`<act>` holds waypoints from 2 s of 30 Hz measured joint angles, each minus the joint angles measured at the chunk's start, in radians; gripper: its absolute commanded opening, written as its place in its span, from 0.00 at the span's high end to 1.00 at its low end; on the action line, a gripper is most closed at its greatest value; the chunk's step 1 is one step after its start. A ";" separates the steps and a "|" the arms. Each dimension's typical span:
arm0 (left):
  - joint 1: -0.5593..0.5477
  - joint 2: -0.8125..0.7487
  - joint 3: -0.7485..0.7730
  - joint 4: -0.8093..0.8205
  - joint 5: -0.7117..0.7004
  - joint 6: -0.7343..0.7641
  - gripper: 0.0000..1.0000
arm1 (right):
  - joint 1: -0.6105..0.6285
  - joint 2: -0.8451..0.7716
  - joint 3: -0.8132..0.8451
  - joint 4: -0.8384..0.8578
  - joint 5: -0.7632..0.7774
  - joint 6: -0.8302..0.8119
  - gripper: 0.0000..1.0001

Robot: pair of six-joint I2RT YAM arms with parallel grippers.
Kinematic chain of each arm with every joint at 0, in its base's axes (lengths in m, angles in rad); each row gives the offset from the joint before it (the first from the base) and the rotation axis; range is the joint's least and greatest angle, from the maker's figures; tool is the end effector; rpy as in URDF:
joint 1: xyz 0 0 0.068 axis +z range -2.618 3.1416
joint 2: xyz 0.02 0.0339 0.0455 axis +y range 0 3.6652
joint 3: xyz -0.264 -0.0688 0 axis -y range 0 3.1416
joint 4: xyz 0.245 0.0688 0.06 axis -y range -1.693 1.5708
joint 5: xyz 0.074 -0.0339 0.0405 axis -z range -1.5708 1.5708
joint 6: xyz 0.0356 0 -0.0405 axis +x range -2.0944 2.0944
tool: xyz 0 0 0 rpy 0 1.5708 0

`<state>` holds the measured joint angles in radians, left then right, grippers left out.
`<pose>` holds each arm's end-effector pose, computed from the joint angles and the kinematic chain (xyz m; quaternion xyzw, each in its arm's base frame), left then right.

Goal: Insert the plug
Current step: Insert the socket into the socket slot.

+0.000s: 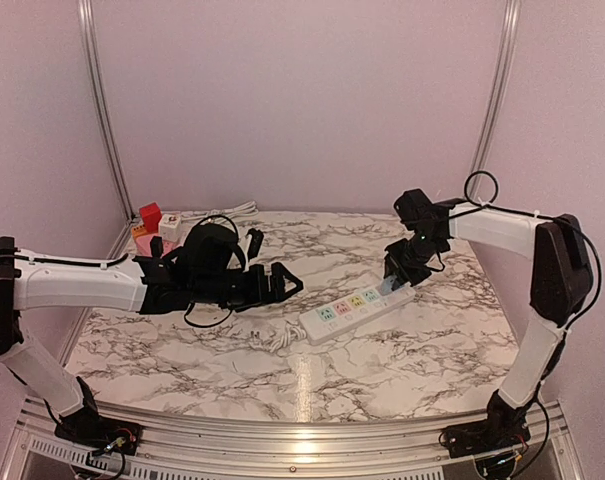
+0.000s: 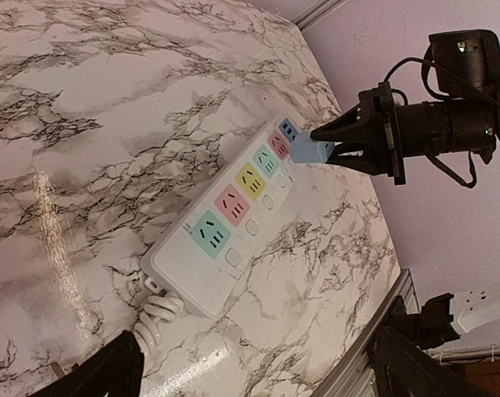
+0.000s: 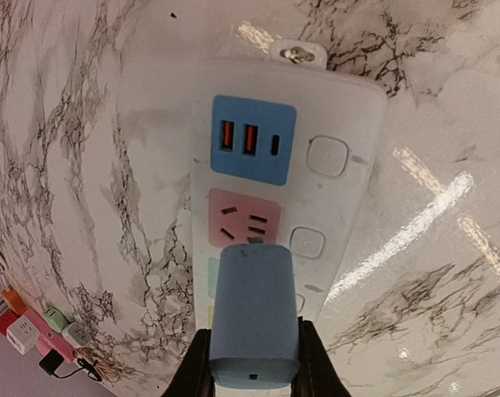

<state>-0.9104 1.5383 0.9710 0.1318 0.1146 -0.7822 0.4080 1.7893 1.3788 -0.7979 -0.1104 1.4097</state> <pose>0.2111 -0.2785 0.2502 0.0846 0.8381 -0.4340 0.3196 0.3331 0.1483 0.2262 0.4629 0.8663 0.1753 0.0678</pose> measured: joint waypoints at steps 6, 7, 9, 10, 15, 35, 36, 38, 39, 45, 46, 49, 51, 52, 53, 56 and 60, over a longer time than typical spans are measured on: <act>0.000 0.000 0.000 0.000 0.000 -0.001 0.01 | -0.002 0.016 -0.011 0.001 -0.002 0.000 1.00; 0.000 0.000 0.000 0.001 0.000 -0.001 0.01 | -0.002 0.016 -0.011 0.002 -0.002 0.000 1.00; 0.000 0.000 0.000 0.001 0.000 -0.002 0.01 | -0.003 0.018 -0.011 0.006 -0.005 -0.001 1.00; 0.000 0.000 0.000 0.001 0.000 -0.003 0.01 | -0.003 0.019 -0.011 0.007 -0.005 -0.001 1.00; 0.000 0.000 0.000 0.001 0.000 -0.004 0.01 | -0.008 0.029 -0.011 0.023 -0.007 -0.001 1.00; 0.000 0.010 0.000 0.006 0.007 -0.004 0.01 | -0.051 0.100 0.082 -0.071 -0.064 0.008 1.00; 0.000 0.013 0.000 0.006 0.008 -0.004 0.01 | -0.053 0.104 0.087 -0.076 -0.068 0.011 1.00; 0.000 0.018 0.000 0.006 0.008 -0.004 0.01 | -0.055 0.108 0.091 -0.083 -0.076 0.020 1.00; 0.000 0.019 0.000 0.006 0.008 -0.004 0.01 | -0.055 0.108 0.091 -0.085 -0.078 0.029 1.00; 0.000 0.019 0.000 0.006 0.008 -0.007 0.01 | -0.060 0.124 0.093 -0.097 -0.074 0.089 1.00; 0.000 0.019 0.000 0.006 0.008 -0.008 0.01 | -0.061 0.127 0.097 -0.101 -0.074 0.094 1.00; 0.002 0.019 -0.002 0.008 0.008 -0.011 0.01 | -0.066 0.163 0.144 -0.144 -0.075 0.106 1.00; 0.003 0.019 -0.006 0.009 0.008 -0.013 0.01 | -0.071 0.196 0.189 -0.186 -0.082 0.106 1.00; 0.004 0.019 -0.008 0.011 0.008 -0.014 0.01 | -0.074 0.210 0.209 -0.205 -0.085 0.105 1.00; 0.004 0.019 -0.011 0.013 0.008 -0.015 0.01 | -0.077 0.229 0.233 -0.228 -0.092 0.105 1.00; 0.006 0.019 -0.017 0.016 0.008 -0.018 0.01 | -0.087 0.265 0.277 -0.275 -0.113 0.100 1.00; 0.006 0.019 -0.027 0.019 0.008 -0.019 0.01 | -0.095 0.292 0.312 -0.309 -0.132 0.092 1.00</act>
<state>-0.9039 1.5574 0.9436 0.1509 0.1223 -0.8009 0.3130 2.0815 1.6905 -1.1072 -0.2428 1.5017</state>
